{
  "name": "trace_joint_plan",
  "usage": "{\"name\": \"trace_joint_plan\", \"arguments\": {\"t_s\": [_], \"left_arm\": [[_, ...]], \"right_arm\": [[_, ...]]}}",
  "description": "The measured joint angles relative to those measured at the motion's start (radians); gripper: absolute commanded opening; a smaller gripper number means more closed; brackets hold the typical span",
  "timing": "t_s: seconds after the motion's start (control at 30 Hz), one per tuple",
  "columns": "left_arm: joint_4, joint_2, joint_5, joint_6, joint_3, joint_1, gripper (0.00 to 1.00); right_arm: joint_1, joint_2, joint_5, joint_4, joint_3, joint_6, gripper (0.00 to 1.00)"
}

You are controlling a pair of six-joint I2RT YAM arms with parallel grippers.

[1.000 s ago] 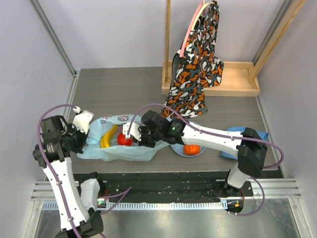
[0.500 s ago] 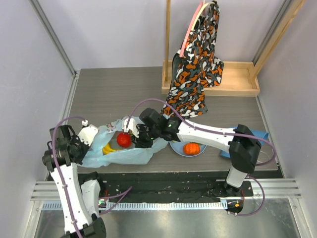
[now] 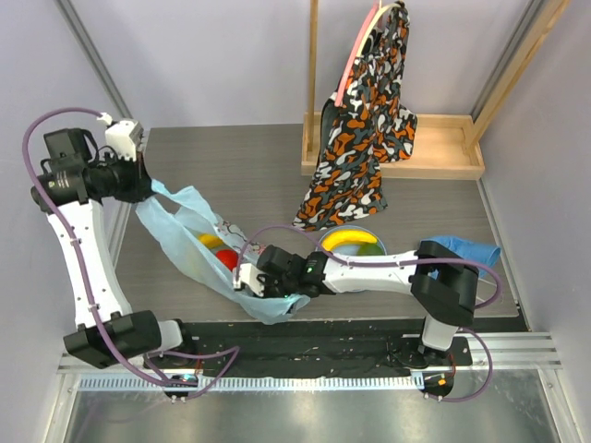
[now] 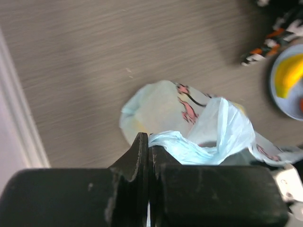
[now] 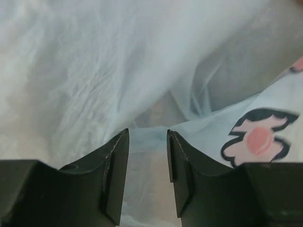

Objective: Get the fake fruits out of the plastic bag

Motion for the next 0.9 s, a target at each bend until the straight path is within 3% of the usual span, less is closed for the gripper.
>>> {"name": "trace_joint_plan", "arguments": {"t_s": [0.1,0.27,0.43,0.77,0.9], "left_arm": [[-0.051,-0.045,0.035,0.045,-0.051,0.000,0.00],[-0.120,-0.286,-0.078,0.177,-0.250,-0.001,0.00],[-0.157,-0.462,-0.177,0.193,-0.236,-0.017,0.00],[-0.154,-0.298,-0.113,0.102,-0.325,-0.021,0.00],[-0.153,-0.282,-0.114,0.071,-0.333,-0.021,0.00]], "right_arm": [[0.007,-0.001,0.054,0.001,0.024,-0.039,0.42],[-0.002,-0.008,0.262,0.006,0.084,-0.104,0.45],[-0.039,-0.041,0.329,-0.008,0.158,-0.161,0.45],[-0.055,0.213,0.249,0.053,0.504,-0.170,0.41],[-0.054,0.293,0.082,0.032,0.529,-0.119,0.42]]}}
